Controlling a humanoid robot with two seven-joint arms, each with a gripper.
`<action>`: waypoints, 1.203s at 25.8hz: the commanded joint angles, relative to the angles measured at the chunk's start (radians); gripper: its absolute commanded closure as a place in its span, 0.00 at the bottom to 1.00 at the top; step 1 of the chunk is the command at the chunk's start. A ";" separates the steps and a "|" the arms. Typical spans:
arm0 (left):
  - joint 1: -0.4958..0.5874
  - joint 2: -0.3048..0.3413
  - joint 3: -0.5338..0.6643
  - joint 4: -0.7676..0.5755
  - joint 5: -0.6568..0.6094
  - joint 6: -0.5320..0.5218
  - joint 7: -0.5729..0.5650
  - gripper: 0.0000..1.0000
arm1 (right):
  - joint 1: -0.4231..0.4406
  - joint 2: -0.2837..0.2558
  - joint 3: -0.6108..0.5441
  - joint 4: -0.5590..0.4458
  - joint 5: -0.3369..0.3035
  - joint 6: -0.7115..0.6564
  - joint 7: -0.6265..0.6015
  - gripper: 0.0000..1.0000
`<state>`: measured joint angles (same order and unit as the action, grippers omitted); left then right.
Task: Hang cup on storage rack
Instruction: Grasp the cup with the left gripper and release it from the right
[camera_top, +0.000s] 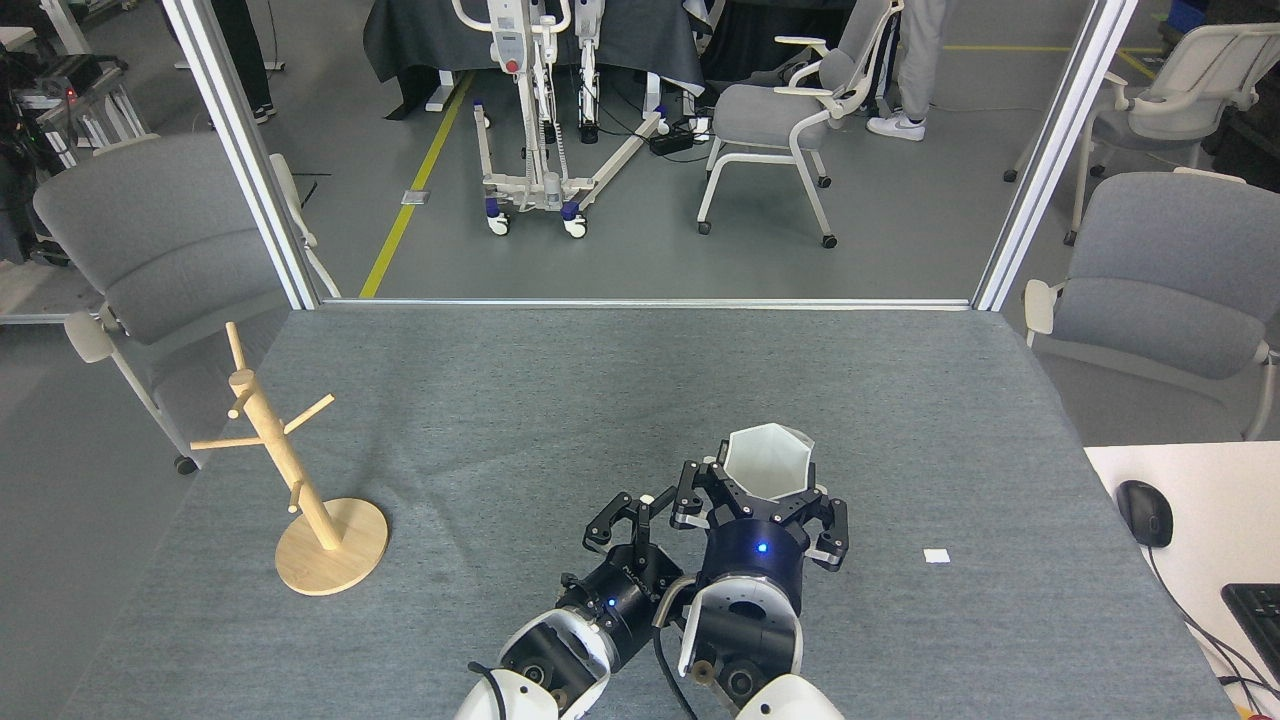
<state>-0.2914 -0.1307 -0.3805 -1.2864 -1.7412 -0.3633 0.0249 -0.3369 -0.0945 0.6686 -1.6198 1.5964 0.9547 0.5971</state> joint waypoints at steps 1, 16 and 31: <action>-0.011 -0.004 0.002 0.005 0.019 -0.069 -0.002 0.01 | 0.003 0.010 0.002 0.015 -0.003 -0.017 0.001 0.76; -0.109 -0.007 -0.006 0.096 0.075 -0.086 -0.057 0.01 | 0.029 0.061 0.026 0.038 -0.004 -0.067 0.000 0.81; -0.106 0.002 0.003 0.091 0.072 -0.201 -0.122 1.00 | 0.064 0.091 -0.018 0.043 0.000 -0.157 -0.011 0.13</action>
<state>-0.3952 -0.1292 -0.3791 -1.1956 -1.6700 -0.5212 -0.0922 -0.2725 -0.0009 0.6702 -1.5771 1.5940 0.8939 0.5970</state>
